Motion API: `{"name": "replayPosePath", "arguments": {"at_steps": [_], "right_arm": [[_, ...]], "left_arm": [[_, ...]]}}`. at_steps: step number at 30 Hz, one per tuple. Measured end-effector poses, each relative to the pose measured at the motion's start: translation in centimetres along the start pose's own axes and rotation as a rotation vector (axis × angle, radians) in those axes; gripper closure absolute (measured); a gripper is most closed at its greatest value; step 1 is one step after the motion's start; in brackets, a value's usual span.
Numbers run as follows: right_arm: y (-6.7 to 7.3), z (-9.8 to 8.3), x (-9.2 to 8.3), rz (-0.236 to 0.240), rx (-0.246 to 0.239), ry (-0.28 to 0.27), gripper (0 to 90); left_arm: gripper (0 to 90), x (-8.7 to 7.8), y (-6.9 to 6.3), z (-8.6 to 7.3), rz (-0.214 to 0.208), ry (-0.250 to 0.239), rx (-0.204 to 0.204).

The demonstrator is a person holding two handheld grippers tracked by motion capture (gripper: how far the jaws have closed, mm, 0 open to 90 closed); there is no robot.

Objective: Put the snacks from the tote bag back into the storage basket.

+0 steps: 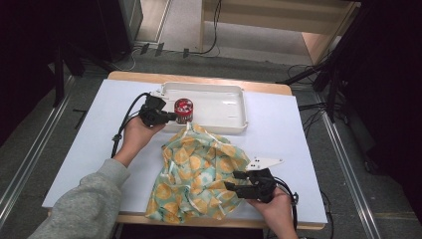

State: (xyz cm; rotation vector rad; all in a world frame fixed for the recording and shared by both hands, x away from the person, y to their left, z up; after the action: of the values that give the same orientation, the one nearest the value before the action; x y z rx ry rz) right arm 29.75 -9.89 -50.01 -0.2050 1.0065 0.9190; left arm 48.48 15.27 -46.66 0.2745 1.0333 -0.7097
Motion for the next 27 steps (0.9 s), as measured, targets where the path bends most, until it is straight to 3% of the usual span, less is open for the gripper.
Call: {"name": "replayPosePath", "arguments": {"at_steps": [27], "right_arm": [[0.1, 0.1, 0.0, 0.003, -0.004, -0.003, 47.8]], "left_arm": [[88.9, 0.5, 1.3, 0.5, 0.02, -0.022, -0.044]]}}
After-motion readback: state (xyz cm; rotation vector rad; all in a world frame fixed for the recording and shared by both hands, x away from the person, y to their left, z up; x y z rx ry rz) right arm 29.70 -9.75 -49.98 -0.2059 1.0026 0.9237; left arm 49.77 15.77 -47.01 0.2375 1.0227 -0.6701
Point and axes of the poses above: each handheld gripper's, and its own axes: x roughly forward along the jaws, z roughly out of its top, y roughly to its left, the point moved 8 cm from there along x, roughly forward along the jaws, and after that the axes turned 13 degrees about y, right-handed, at the moved point
